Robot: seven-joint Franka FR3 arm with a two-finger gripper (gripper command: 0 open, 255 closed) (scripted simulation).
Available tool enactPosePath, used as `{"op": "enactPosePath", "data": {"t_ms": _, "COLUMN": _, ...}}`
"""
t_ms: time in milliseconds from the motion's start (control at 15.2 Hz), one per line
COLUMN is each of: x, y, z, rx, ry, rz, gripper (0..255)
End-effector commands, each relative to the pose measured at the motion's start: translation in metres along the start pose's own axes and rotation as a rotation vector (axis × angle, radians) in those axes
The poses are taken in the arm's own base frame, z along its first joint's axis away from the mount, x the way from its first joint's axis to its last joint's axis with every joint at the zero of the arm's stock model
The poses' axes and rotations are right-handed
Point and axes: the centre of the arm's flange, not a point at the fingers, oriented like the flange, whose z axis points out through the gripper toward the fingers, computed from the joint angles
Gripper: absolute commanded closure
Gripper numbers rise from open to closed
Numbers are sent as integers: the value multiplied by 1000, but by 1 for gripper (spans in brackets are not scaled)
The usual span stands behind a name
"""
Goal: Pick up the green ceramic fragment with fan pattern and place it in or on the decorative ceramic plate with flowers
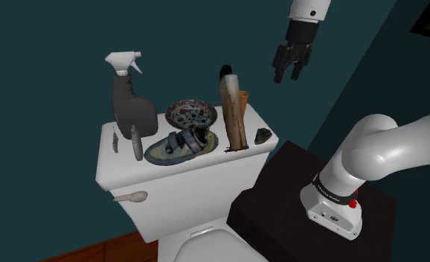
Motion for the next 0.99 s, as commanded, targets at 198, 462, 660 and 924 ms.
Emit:
{"op": "enactPosePath", "data": {"t_ms": 198, "x": -23, "y": -28, "z": 26, "rx": -10, "ry": 58, "rz": 12, "gripper": 0}}
{"op": "enactPosePath", "data": {"t_ms": 462, "x": -52, "y": -66, "z": 62, "rx": -23, "ry": 136, "rz": 27, "gripper": 0}}
{"op": "enactPosePath", "data": {"t_ms": 660, "x": -70, "y": -94, "z": 92, "rx": -33, "ry": 195, "rz": 39, "gripper": 0}}
{"op": "enactPosePath", "data": {"t_ms": 924, "x": -85, "y": -121, "z": 126, "rx": -43, "ry": 250, "rz": 50, "gripper": 0}}
